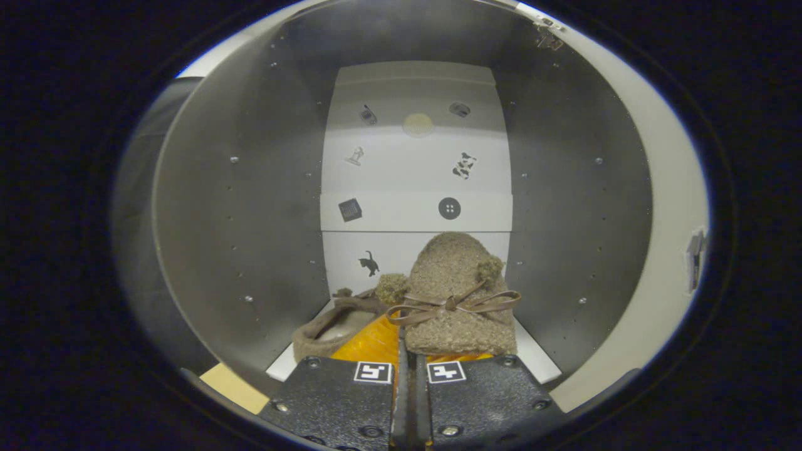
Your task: Open the shoe cabinet door, grab the shoes and put them into the shoe cabinet, then close the shoe cabinet door.
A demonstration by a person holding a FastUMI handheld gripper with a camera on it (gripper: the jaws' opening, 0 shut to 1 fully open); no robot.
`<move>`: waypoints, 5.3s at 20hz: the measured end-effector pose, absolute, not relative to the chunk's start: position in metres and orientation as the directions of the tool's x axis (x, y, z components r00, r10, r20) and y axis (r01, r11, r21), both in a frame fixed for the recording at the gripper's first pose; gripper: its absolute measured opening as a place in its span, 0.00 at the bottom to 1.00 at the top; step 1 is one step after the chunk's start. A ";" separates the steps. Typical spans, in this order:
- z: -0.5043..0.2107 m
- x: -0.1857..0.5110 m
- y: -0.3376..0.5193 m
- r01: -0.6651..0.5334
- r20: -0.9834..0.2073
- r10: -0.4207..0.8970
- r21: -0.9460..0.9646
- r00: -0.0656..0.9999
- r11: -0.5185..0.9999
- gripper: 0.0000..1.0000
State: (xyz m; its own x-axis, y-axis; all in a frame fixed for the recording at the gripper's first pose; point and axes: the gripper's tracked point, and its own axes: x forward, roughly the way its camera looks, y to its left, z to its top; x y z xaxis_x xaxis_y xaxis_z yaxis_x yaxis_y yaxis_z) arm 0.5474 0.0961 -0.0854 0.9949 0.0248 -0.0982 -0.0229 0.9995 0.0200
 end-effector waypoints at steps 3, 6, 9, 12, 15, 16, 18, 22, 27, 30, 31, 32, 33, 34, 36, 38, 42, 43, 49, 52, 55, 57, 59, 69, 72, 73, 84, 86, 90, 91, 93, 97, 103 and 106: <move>-0.094 0.575 0.090 -0.005 -0.133 0.008 0.023 0.991 1.000 0.08; -0.106 0.594 0.086 0.003 -0.175 -0.001 0.012 0.985 1.000 0.08; -0.118 0.608 0.088 -0.005 -0.225 0.005 0.002 0.974 1.000 0.08; -0.131 0.617 0.088 0.006 -0.295 0.004 0.033 0.955 0.999 0.08; -0.144 0.626 0.086 0.028 -0.372 -0.016 0.028 0.928 0.999 0.08; -0.147 0.628 0.084 0.042 -0.388 -0.027 0.031 0.921 0.999 0.08; -0.152 0.630 0.085 0.058 -0.429 -0.031 0.049 0.903 0.997 0.08; -0.155 0.629 0.083 0.091 -0.479 -0.052 0.058 0.876 0.994 0.10; -0.147 0.615 0.093 0.073 -0.486 -0.016 0.097 0.874 0.993 0.30; -0.135 0.594 0.094 0.062 -0.457 -0.017 0.084 0.889 0.995 0.46; -0.131 0.586 0.093 0.060 -0.441 -0.019 0.079 0.897 0.995 0.50; -0.126 0.577 0.092 0.065 -0.421 -0.028 0.072 0.906 0.995 0.54; -0.120 0.566 0.091 0.060 -0.399 -0.027 0.069 0.917 0.996 0.58; -0.114 0.551 0.091 0.055 -0.377 -0.026 0.066 0.926 0.996 0.63; -0.106 0.523 0.093 0.042 -0.343 -0.021 0.054 0.939 0.998 0.71; -0.104 0.494 0.098 0.031 -0.323 -0.017 0.039 0.946 0.999 0.78; -0.101 0.428 0.116 -0.021 -0.290 0.030 0.033 0.957 0.999 0.79; -0.101 0.409 0.120 -0.030 -0.281 0.038 0.035 0.959 0.999 0.78; -0.088 0.289 0.128 -0.057 -0.202 0.054 -0.007 0.978 0.998 0.86; -0.076 0.227 0.122 -0.055 -0.171 0.057 0.014 0.984 0.998 1.00; -0.070 0.165 0.111 -0.065 -0.145 0.068 0.027 0.987 0.998 1.00; -0.064 0.128 0.095 -0.057 -0.120 0.058 0.014 0.991 0.998 1.00; -0.060 0.092 0.076 -0.044 -0.105 0.045 0.011 0.993 0.999 1.00; -0.039 0.014 -0.102 0.178 -0.045 -0.175 0.048 0.983 0.983 1.00; -0.034 0.028 -0.150 0.197 -0.040 -0.194 0.064 0.980 0.978 1.00; -0.032 0.038 -0.165 0.195 -0.033 -0.193 0.063 0.981 0.979 1.00; -0.019 0.150 -0.184 -0.092 -0.076 0.094 0.025 0.993 0.995 0.99; -0.020 0.153 -0.179 -0.144 -0.089 0.146 0.025 0.985 0.989 0.98; -0.018 0.154 -0.164 -0.207 -0.097 0.205 -0.015 0.974 0.978 0.94; -0.019 0.154 -0.159 -0.218 -0.098 0.215 -0.015 0.972 0.976 0.94; -0.021 0.157 -0.143 -0.246 -0.099 0.244 -0.005 0.965 0.969 0.94; -0.020 0.154 -0.101 -0.272 -0.095 0.270 -0.007 0.958 0.962 0.95; -0.024 0.161 -0.034 -0.212 -0.082 0.211 -0.005 0.974 0.977 0.95; -0.025 0.171 0.005 -0.182 -0.071 0.181 -0.006 0.981 0.983 0.95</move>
State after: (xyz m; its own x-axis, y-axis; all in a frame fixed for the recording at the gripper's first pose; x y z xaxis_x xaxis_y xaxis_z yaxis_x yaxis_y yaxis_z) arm 0.1708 0.0051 -0.0251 0.9808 0.1814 -0.0713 -0.1823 0.9832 -0.0057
